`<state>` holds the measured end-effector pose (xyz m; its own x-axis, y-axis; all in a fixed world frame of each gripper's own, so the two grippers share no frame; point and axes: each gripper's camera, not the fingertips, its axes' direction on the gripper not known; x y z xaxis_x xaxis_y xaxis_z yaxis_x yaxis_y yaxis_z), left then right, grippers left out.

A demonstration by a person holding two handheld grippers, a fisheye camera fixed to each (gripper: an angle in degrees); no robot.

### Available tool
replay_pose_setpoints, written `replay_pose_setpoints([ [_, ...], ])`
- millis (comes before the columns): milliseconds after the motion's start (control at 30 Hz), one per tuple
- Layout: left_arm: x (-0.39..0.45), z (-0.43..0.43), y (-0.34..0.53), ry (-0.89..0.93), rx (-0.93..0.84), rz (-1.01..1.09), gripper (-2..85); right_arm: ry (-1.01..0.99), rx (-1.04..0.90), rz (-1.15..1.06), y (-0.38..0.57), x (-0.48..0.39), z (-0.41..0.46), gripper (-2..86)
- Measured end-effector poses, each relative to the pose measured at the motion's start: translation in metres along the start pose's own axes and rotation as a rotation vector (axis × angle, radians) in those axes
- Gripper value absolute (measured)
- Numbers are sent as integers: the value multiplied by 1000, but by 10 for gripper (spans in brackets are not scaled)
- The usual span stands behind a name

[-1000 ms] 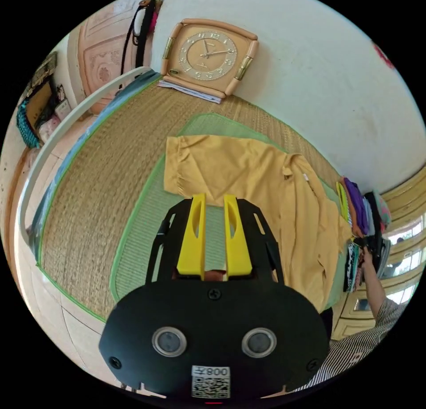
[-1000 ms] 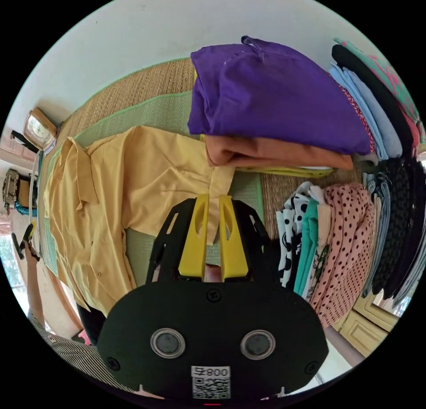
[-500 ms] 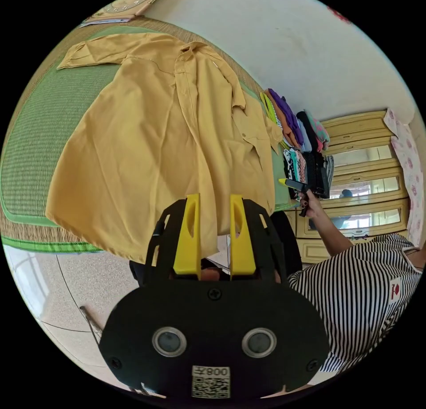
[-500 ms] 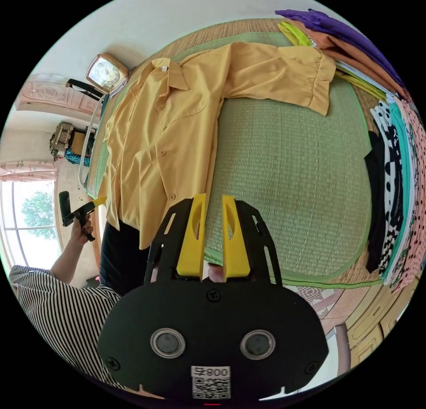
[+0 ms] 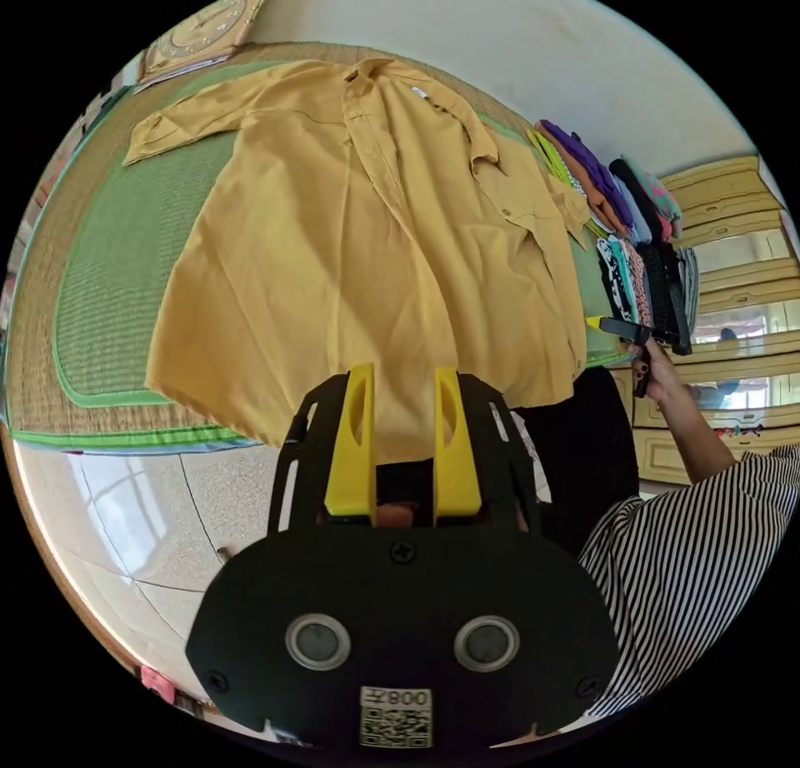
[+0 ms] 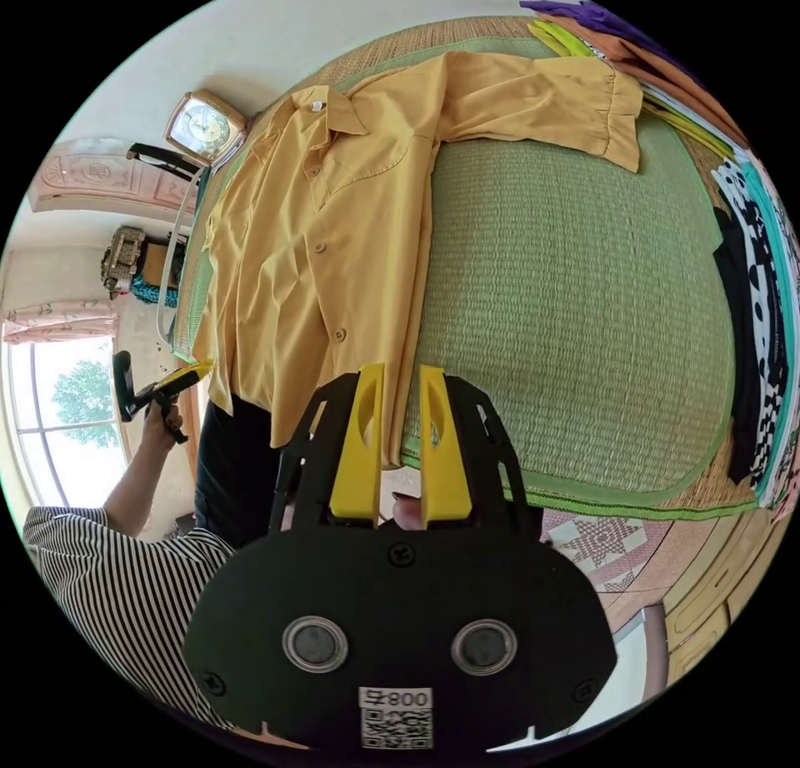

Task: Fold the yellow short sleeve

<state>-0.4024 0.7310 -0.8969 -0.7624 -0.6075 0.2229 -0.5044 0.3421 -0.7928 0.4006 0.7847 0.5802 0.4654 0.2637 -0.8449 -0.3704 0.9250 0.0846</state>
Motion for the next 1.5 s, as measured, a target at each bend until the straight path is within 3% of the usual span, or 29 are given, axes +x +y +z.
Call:
replay_pose_setpoints([
  [167, -43, -26, 3, -67, 126, -156, 115, -17, -8, -4, 12, -11, 6, 78],
  [333, -71, -16, -4, -172, 66, -254, 109, 64, 15, -117, 16, -64, 1, 79],
  [467, -77, -4, -4, -196, 35, -281, 53, 151, -6, -192, 7, -106, 22, 78],
  [667, -78, -8, 5, -130, 51, -246, 8, 340, -79, -208, 1, -121, 58, 66],
  [900, -87, -22, 13, -54, 127, -252, 3, 412, -90, -174, -1, -119, 63, 5],
  [1333, -94, -38, -8, 14, 179, -219, 9, -195, 82, -151, -21, -147, -6, 2],
  [1500, -88, -39, -16, 47, 243, -231, 33, -165, -108, -147, -49, -154, 60, 9],
])
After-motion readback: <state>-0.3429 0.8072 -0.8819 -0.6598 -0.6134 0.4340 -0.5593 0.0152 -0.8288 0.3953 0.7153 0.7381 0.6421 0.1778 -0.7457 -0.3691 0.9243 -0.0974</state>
